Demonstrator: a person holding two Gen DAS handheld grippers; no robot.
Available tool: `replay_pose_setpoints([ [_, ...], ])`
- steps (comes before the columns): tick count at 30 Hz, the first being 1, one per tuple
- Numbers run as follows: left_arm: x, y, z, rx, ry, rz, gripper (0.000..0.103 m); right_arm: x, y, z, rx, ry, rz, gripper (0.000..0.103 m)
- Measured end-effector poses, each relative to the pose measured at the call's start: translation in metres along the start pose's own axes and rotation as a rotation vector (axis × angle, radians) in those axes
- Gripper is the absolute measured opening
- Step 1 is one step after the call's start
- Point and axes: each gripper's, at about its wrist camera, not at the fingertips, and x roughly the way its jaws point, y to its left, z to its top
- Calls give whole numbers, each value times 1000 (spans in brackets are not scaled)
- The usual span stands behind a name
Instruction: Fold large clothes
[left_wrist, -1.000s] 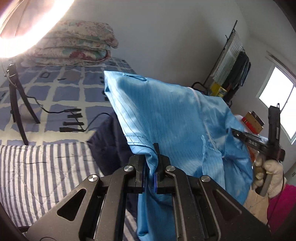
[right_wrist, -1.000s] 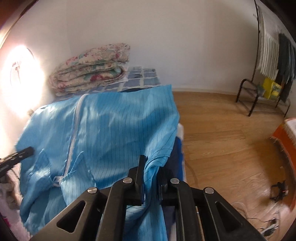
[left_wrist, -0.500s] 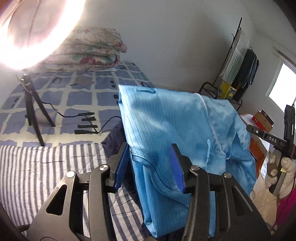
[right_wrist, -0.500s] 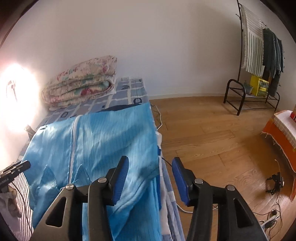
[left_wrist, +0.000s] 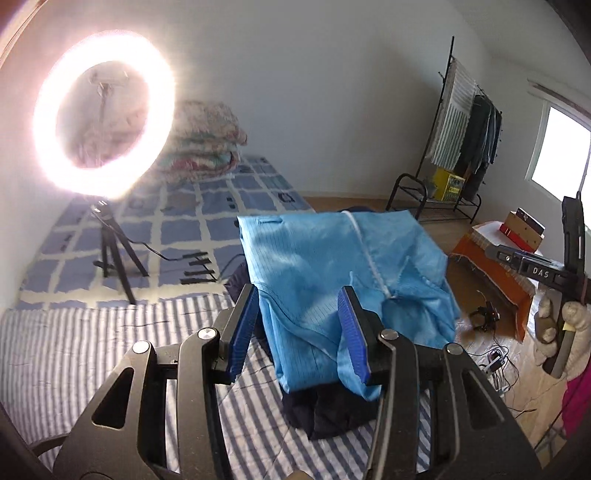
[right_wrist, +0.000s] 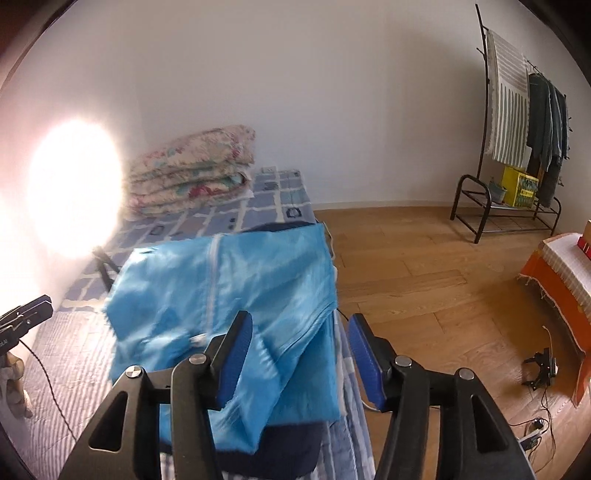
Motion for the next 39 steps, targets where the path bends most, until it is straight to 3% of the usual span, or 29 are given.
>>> replay_pose_setpoints([
  [9,-100,-17,-25,40,-61,57,46,-98,37,-15,-18,-77,23,57],
  [21,-243,-30,-77,89,-168,79,63,-219,133,-63,-105,-135,14,63],
  [29,-301,-35,-115,117,-181,86,76,-264,162,-104,-70,-173,25,73],
  [31,-313,-36,-126,123,-197,95,83,-270,169,-115,-68,-180,23,75],
  [39,-329,-35,-154,128,-185,107,91,-283,189,-153,-88,-209,2,87],
])
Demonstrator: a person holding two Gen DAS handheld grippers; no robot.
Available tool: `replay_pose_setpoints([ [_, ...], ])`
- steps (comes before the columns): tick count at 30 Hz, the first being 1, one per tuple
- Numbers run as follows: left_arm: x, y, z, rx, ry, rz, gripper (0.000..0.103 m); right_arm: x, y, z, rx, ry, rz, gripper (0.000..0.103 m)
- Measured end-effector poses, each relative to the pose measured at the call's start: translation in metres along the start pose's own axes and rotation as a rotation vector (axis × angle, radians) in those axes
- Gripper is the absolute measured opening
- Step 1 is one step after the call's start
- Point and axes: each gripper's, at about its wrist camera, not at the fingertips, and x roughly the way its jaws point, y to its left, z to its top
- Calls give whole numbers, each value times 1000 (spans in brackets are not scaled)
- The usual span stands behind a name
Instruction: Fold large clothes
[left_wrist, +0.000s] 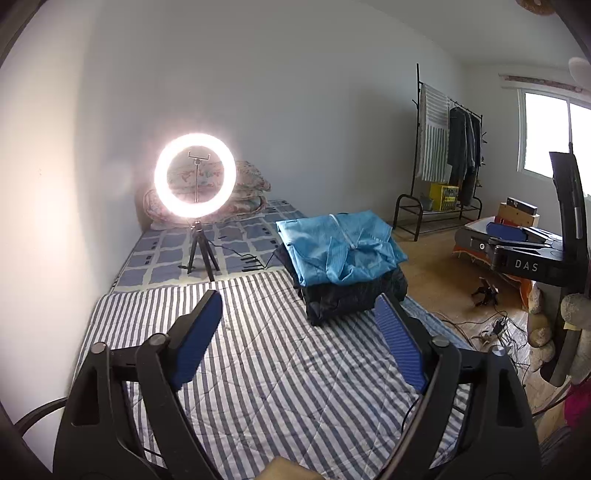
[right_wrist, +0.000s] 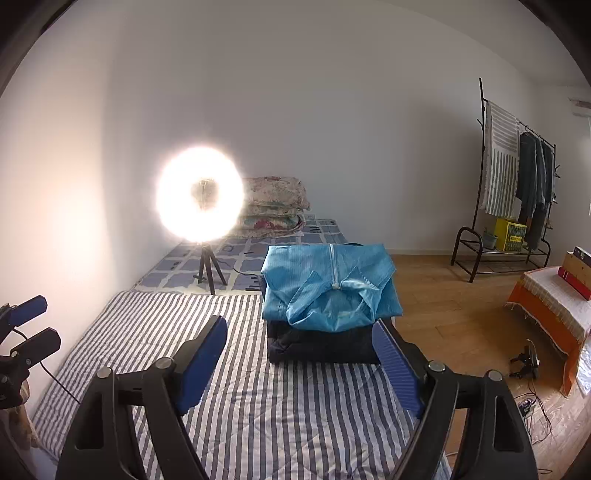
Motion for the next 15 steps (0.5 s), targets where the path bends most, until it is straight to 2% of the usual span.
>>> replay_pose_setpoints([
  [3,-2,-3,-5,20,-6,14,94,-4,2,-9,7,-21,-14,93],
  [7,-3,-6,-14,22,3,21,102,-2,0,-17,9,-20,-32,98],
  [8,-2,-7,-16,28,7,28,103,-2,0,-19,11,-26,-43,103],
  [15,7,-14,-31,52,53,62,103,5,-7,-37,42,-32,-85,103],
])
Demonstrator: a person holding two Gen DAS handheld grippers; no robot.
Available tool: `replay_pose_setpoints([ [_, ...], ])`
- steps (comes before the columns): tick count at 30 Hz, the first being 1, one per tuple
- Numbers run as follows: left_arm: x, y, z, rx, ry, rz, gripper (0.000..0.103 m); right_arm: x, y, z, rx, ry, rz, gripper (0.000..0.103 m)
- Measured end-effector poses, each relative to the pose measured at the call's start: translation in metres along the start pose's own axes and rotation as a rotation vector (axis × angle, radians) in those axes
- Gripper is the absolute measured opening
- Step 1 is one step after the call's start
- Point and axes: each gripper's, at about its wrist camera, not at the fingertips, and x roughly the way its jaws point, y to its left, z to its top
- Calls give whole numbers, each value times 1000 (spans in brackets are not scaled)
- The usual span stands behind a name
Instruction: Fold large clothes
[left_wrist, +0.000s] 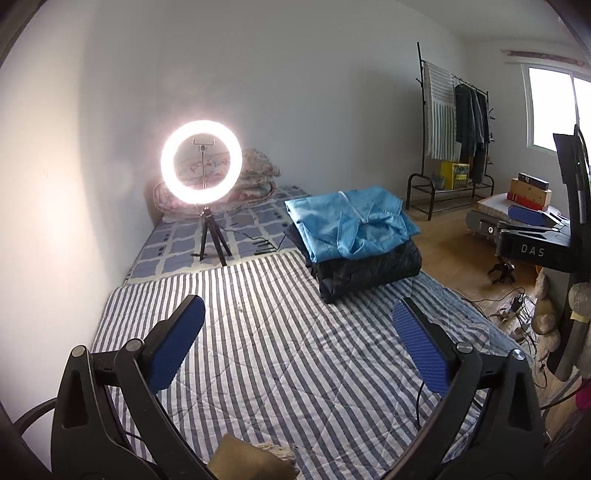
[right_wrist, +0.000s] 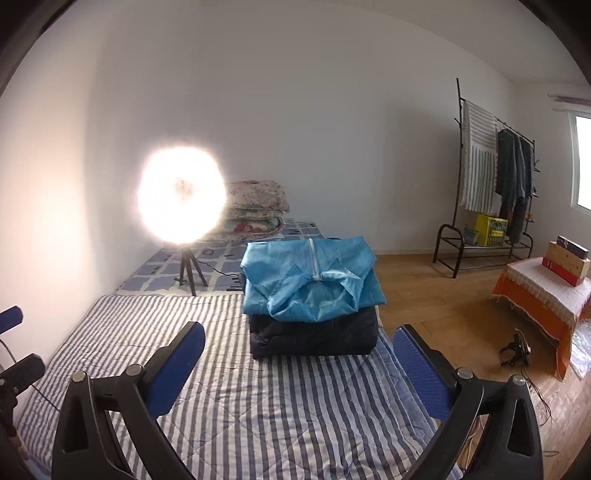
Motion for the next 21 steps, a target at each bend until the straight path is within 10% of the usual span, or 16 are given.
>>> replay_pose_setpoints([
  [21,8,-1,-7,16,24,12,103,23,1,-26,-12,61,-9,103],
])
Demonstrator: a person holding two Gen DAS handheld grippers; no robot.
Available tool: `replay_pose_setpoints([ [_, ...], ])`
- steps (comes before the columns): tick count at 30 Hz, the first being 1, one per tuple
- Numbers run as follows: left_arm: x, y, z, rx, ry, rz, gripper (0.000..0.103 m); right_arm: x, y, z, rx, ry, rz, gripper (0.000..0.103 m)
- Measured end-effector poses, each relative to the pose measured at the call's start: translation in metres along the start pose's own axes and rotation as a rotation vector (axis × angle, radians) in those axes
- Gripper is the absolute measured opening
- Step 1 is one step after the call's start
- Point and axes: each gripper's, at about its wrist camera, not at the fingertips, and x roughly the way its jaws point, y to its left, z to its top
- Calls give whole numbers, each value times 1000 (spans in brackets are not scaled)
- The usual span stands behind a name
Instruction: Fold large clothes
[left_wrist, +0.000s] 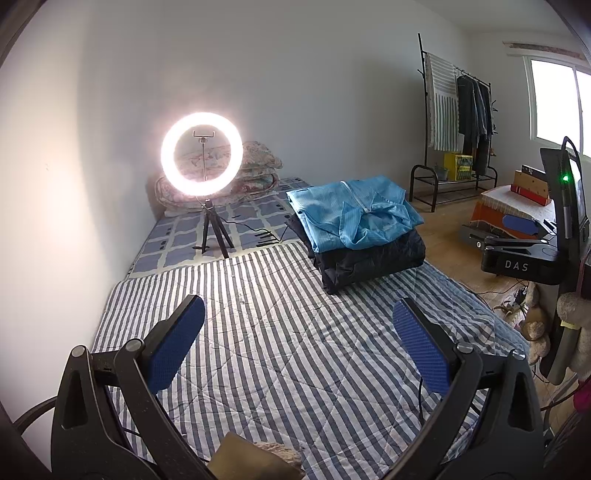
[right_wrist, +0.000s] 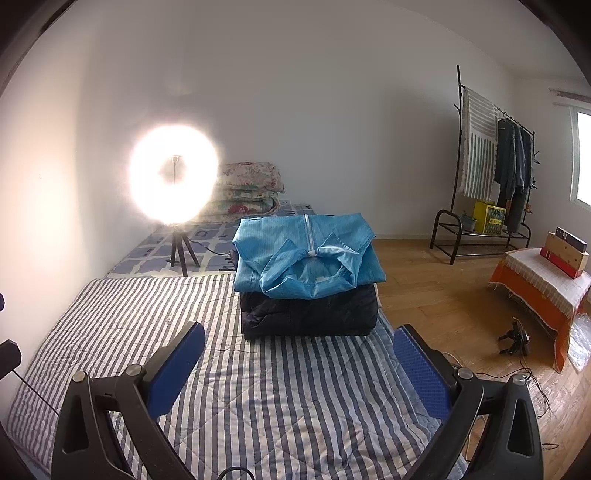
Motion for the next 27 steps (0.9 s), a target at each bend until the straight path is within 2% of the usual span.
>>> replay_pose_setpoints([
  [27,1,4,0,22,-5,18,103,3,-3,-2,10,8,6,103],
])
